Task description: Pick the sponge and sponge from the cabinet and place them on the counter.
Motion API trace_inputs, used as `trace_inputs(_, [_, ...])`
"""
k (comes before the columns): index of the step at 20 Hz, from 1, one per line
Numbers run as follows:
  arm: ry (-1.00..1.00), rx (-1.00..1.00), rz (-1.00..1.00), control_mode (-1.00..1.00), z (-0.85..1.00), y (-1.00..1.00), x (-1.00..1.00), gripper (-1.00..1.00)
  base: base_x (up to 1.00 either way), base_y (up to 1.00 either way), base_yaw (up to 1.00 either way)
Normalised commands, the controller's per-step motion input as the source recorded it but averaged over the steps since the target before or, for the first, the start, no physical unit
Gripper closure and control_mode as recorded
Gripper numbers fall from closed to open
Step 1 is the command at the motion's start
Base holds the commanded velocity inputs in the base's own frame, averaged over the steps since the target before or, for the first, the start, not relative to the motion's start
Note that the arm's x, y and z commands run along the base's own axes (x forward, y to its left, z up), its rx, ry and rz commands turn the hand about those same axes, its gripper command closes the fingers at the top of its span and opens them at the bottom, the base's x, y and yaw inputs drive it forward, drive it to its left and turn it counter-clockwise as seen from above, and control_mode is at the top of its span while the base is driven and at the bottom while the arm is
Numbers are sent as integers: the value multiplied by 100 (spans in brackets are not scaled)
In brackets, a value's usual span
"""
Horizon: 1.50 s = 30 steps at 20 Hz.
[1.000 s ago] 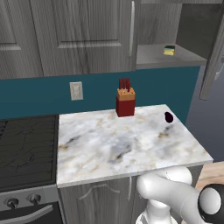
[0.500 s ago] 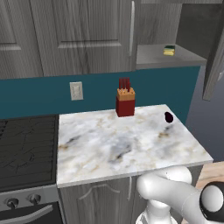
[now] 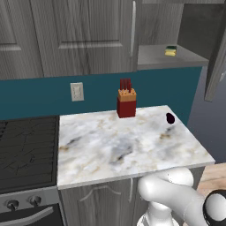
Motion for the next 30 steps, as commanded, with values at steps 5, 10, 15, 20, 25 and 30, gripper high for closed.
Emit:
trace_inputs(5, [-14,0,0,-100,0,20,-53,-100,0,0,0])
trace_inputs(10, [-12,-2,0,-100,0,50,-39,-100,0,0,0])
trace_inputs(15, [-1,-6,0,-100,0,65,-16,-100,0,0,0])
trace_inputs(20, [0,-11,-1,-100,0,68,-3,-100,0,0,0])
trace_inputs(25, [-1,-18,-6,-100,0,69,0,-100,0,0,0])
trace_inputs(30, [-6,-25,-8,-100,0,68,0,-100,0,0,0])
